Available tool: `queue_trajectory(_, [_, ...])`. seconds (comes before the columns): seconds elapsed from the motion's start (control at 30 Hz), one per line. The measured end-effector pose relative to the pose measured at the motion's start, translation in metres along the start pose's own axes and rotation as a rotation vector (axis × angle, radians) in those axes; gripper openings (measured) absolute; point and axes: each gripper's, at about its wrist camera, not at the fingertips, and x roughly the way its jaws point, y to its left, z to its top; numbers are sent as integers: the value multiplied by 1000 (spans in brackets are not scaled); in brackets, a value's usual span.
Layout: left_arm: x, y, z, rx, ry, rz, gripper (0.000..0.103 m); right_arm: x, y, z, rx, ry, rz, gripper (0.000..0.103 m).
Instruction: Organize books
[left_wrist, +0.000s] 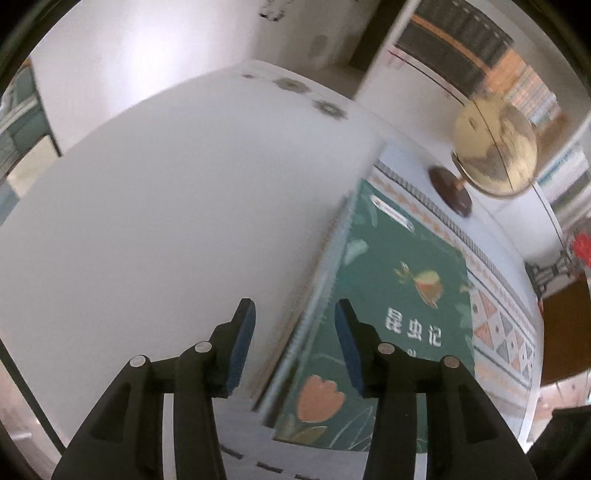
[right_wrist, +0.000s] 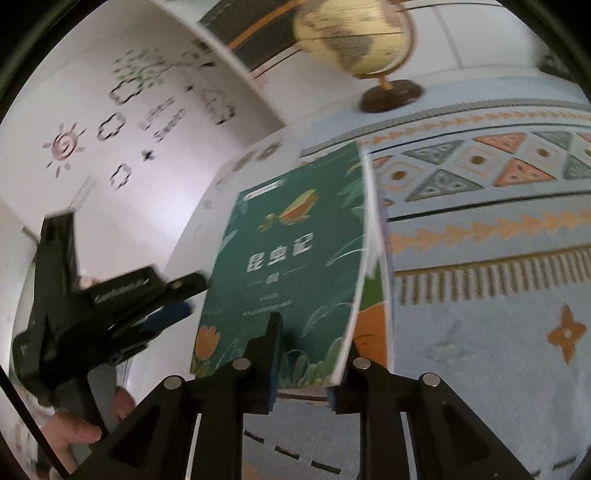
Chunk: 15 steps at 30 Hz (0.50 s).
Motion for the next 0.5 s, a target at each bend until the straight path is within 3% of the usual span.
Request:
queue_trajectory(0.1, [-13,-7,2,50,-41,66,45,-12,-10,4,29,-30,-71,28])
queue_trajectory(0.17, [-20,-19,2,102,-65,88,48,-22,-21,10,57,-54,-99,53])
queue_trajectory(0.33, [-35,-55,1,143,-109,43,63,-47,-44,28,54,-95,-144,56])
queue_trajectory(0.5, [-39,-104,0,200,-112,37,64,-78,-68,50,57,-105,-154,56])
